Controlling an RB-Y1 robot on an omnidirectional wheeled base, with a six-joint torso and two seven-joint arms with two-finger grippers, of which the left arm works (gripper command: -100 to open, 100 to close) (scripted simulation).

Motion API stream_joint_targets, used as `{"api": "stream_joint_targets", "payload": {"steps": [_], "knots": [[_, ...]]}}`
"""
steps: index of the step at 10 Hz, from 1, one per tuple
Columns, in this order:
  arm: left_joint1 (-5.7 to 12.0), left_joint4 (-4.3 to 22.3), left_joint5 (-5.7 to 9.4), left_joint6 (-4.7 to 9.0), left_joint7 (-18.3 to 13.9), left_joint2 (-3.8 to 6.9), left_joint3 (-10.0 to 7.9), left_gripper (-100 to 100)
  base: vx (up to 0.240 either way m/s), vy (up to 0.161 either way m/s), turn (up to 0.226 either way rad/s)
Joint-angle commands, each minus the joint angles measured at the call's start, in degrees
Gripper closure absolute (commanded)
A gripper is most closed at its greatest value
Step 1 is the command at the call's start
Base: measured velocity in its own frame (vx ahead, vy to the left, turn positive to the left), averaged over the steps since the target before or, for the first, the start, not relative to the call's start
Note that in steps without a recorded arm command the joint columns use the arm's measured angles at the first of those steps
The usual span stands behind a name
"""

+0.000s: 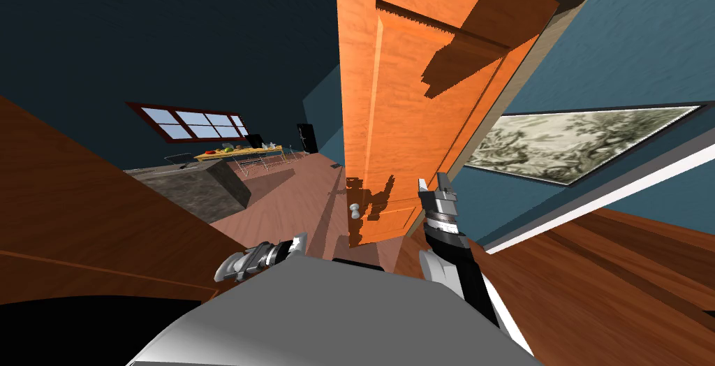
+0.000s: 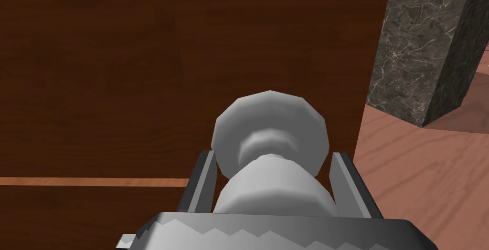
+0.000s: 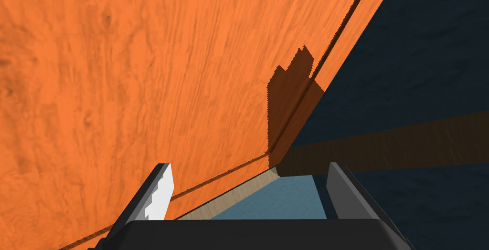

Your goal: Push the door open

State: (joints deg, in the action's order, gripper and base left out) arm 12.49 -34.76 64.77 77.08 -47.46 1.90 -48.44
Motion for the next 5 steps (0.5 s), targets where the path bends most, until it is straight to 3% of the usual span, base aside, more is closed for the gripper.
{"api": "stream_joint_targets", "payload": {"steps": [1, 2, 4, 5], "knots": [[0.65, 1.88, -0.01, 1.01, -1.05, 1.08, -0.14, 100, 0.009, 0.053, 0.018], [0.70, 2.03, 1.64, 2.40, -0.70, 1.05, -1.98, 100, -0.022, 0.134, -0.150], [0.74, 2.16, 3.15, 3.69, -0.39, 0.63, -3.66, 100, -0.008, 0.198, -0.157], [0.74, 2.16, 3.15, 3.69, -0.39, 0.63, -3.66, 100, 0.008, 0.130, 0.002]]}}
